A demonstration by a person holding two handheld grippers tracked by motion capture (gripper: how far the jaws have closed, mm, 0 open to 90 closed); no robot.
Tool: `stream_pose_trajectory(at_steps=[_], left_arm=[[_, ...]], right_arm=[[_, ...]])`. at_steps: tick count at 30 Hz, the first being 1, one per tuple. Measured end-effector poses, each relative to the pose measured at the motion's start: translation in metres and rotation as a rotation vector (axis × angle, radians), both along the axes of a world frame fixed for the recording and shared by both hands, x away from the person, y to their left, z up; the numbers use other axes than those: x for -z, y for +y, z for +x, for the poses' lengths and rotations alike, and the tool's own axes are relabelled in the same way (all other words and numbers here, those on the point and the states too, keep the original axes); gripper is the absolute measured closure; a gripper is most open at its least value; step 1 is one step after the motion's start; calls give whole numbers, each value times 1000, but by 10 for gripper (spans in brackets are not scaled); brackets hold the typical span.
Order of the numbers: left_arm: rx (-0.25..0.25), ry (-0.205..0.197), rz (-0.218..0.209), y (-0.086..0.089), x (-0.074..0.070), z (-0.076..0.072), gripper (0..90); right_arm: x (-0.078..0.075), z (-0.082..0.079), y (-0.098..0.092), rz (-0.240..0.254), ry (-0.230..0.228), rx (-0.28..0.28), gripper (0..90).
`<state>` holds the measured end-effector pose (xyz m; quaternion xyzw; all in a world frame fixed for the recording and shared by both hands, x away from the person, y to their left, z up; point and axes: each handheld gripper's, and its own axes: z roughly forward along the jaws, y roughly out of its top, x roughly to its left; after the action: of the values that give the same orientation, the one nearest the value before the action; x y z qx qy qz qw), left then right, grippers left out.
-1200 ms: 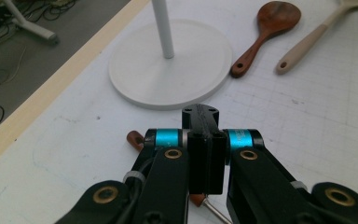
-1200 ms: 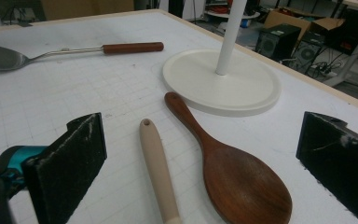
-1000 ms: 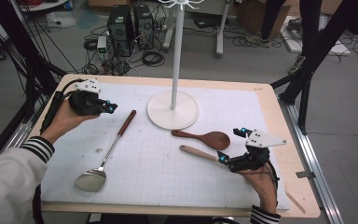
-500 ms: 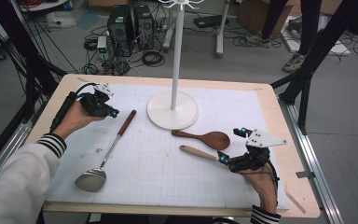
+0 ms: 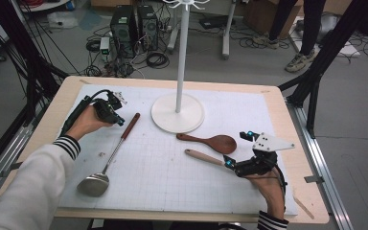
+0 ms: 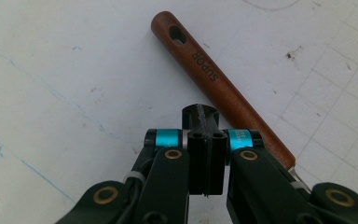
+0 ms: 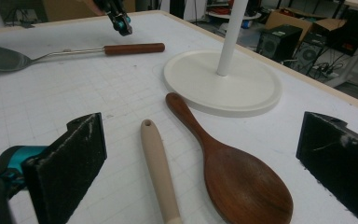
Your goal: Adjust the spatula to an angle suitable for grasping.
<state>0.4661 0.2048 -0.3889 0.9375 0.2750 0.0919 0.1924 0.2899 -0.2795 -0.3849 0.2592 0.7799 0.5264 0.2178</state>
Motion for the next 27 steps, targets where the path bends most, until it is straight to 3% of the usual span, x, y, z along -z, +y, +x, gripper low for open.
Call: stream_pose_trajectory(at_steps=[5,9,18,27], left_arm=[[10,29,58,-6,7,4,900],[16,42,80,-10,12,4,900],[46,63,102,-16,15,5,900],[84,64,93,-24,17,2,900]], right_arm=[[0,0,0,1,-1,-1,7],[0,0,0,3,-2,-2,7],[0,0,0,3,-4,-5,7],[0,0,0,4,-9,-7,7]])
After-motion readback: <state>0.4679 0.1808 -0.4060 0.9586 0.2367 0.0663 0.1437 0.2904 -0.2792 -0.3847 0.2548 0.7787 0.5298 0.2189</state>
